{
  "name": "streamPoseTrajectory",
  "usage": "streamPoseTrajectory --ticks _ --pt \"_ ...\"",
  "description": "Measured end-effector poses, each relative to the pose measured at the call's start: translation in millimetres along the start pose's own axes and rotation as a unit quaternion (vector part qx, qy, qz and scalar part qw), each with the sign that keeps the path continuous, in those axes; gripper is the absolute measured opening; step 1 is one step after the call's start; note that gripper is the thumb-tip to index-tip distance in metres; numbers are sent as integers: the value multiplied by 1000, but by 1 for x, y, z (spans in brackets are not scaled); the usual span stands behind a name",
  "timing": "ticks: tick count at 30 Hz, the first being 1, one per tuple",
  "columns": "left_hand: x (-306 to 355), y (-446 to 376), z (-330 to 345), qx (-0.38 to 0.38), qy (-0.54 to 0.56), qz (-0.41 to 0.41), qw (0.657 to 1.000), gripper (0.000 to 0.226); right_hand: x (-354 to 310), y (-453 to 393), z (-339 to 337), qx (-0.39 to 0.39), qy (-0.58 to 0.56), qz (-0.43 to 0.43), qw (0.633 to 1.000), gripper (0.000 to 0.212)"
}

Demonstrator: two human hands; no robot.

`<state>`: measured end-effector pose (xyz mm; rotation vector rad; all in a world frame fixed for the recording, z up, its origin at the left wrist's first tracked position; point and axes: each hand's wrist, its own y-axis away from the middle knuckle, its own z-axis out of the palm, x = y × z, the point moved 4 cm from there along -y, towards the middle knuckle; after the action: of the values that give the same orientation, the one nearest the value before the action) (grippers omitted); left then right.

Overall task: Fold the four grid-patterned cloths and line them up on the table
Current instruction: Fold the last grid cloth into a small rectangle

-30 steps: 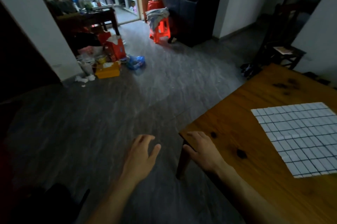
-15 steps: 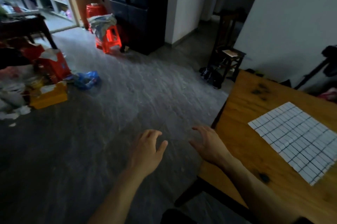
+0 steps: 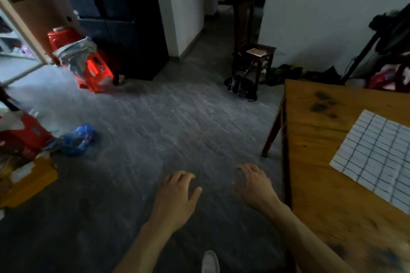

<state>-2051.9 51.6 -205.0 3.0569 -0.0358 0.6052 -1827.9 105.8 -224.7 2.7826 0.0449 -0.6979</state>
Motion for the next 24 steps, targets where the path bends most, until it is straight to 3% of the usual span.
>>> streamPoseTrajectory --ticks 2,6,13,18,24 --pt "-5 -41 -8 -10 -5 14 1000 60 -9 -29 -5 5 -26 15 1000 59" --pt "7 -124 -16 -22 2 65 998 41 -10 -75 -35 42 -47 57 996 58" --pt "73 -236 9 -78 79 185 976 39 41 -99 -98 105 -84 127 983 53" --pt "137 -296 41 -148 97 305 936 39 78 -100 -118 164 -82 244 952 47" --pt "210 -335 63 -213 130 450 857 41 87 -74 -133 250 -111 391 879 55"
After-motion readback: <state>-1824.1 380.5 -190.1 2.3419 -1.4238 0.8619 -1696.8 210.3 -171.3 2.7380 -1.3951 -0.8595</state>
